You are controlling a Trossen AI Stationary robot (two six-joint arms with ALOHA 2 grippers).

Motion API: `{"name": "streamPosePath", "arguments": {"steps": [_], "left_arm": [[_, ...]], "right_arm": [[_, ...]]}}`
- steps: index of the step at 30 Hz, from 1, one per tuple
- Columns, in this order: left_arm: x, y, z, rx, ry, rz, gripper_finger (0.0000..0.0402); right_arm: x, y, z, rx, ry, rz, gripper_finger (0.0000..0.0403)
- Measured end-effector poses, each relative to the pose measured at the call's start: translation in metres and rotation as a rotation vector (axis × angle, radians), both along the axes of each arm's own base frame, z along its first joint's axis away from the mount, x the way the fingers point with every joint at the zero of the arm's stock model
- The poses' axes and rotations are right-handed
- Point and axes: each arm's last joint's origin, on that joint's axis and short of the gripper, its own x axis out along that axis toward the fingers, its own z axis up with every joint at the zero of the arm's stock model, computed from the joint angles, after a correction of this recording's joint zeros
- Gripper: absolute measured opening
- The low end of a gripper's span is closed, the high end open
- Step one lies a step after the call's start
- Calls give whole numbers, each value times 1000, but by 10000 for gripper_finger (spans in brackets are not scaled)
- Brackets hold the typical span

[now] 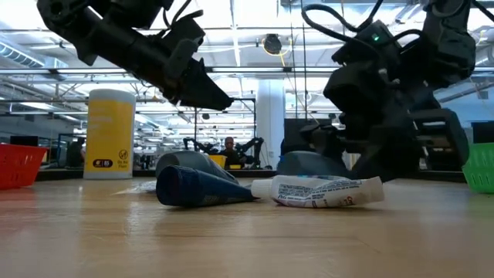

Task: Pick & Place Travel size toiletries
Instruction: Put the gray deodorant into the green bin

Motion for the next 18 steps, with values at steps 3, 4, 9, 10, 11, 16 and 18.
{"name": "streamPosePath", "arguments": {"steps": [3,4,9,10,11,16,18], "left_arm": [[1,0,2,1,-20,-3,182],[1,0,3,1,-27,-3,182],[1,0,3,4,-26,-4,182],[1,-1,3,8,-25,-7,182],[1,-1,2,11,-23,-8,182],[1,-1,3,36,-18,-17,182],[1,-1,3,49,-22,-23,182]], "right_arm": [[-6,7,9,52,64,-88,195],[-9,10,14,70,84,-119,195],[-33,30,50,171,231,-324,195],[-39,35,60,196,280,-372,195],[-45,39,70,228,332,-416,195],[-82,54,128,405,597,-636,195],[-100,57,147,465,697,-749,195]]}}
